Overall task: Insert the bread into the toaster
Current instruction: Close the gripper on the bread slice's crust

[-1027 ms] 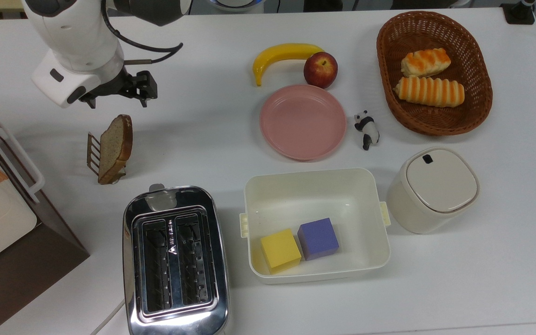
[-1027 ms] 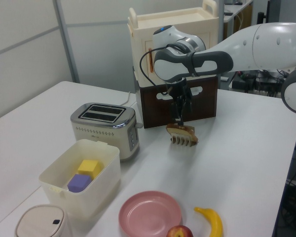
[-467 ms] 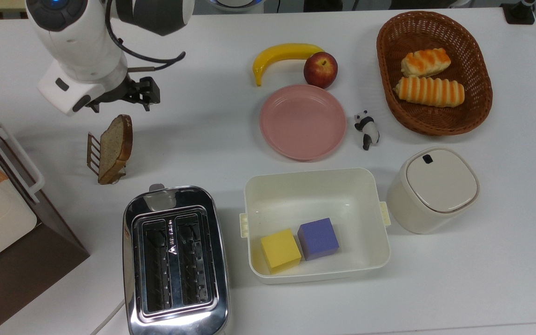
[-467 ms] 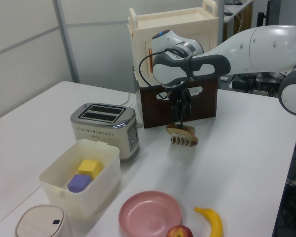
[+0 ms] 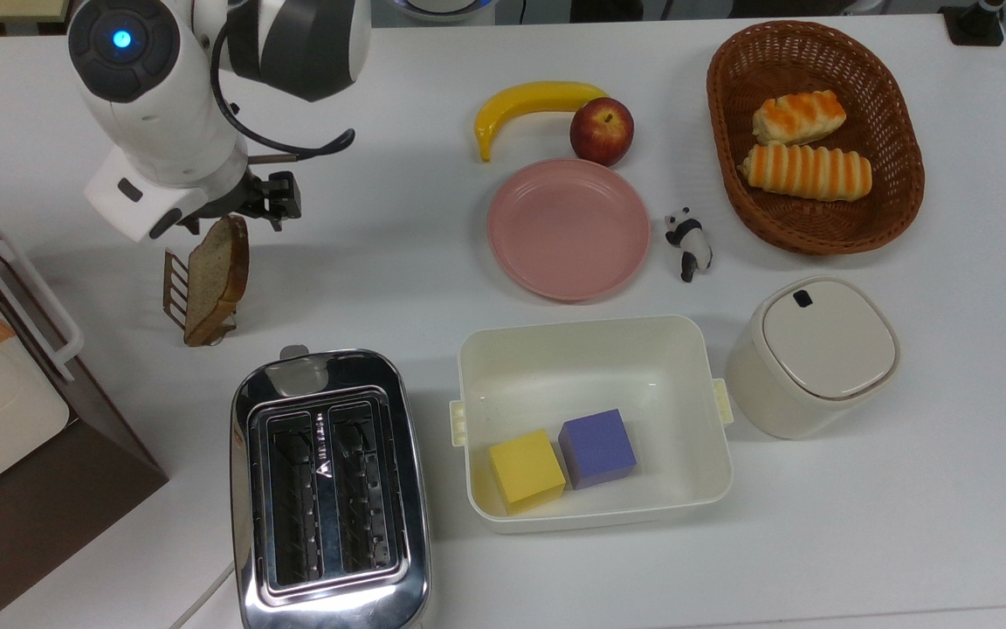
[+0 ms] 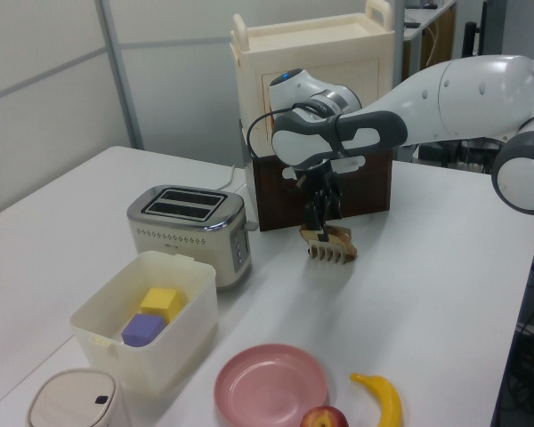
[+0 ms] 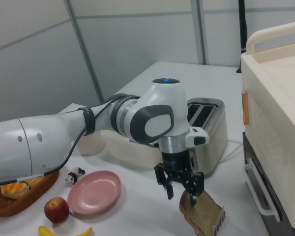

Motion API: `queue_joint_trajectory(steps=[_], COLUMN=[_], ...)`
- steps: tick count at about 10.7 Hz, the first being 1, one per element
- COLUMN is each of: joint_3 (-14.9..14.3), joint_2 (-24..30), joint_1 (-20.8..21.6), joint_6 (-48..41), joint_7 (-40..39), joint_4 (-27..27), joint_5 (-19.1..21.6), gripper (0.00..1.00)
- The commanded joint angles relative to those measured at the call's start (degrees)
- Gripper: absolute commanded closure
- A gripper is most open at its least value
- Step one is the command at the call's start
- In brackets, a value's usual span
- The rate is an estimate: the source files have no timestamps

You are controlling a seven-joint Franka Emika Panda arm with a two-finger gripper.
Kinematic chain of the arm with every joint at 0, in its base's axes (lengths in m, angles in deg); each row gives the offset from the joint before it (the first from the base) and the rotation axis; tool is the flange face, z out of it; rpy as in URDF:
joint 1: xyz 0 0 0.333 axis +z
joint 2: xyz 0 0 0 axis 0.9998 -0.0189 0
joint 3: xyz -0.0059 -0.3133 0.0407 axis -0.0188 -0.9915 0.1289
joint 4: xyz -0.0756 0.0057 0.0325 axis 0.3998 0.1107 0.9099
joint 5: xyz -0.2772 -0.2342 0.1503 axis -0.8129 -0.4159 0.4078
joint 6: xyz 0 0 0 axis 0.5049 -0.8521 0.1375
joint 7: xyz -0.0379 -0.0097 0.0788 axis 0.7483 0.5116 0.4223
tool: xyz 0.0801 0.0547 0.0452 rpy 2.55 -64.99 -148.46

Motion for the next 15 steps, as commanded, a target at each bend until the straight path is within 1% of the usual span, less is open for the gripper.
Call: queue_joint_trajectory(steps=[1, 3, 4, 5, 11, 12, 14, 15], joint_3=[-0.2, -0.38, -0.55, -0.64, -0.73, -0.73, -0.82, -0.73], joint_2=[0.31, 0.49, 0.66, 1.1, 5.93, 6.03, 7.6, 8.13], joint_1=[0.36, 0.27, 0.27, 0.18, -1.84, -1.84, -2.19, -2.19], joint_6=[1.05, 0.97, 0.97, 0.79, 0.79, 0.7, 1.05, 1.23], joint_7=[-0.96, -1.23, -3.06, -4.47, -5.8, -5.71, -4.93, -4.49], joint_4=[-0.14, -0.05, 0.04, 0.04, 0.39, 1.87, 3.12, 3.2], joint_5=[-1.17, -1.17, -1.26, -1.26, -0.38, 1.36, 7.85, 9.45], gripper=[0.65, 0.84, 0.88, 0.88, 0.9, 0.9, 0.9, 0.9])
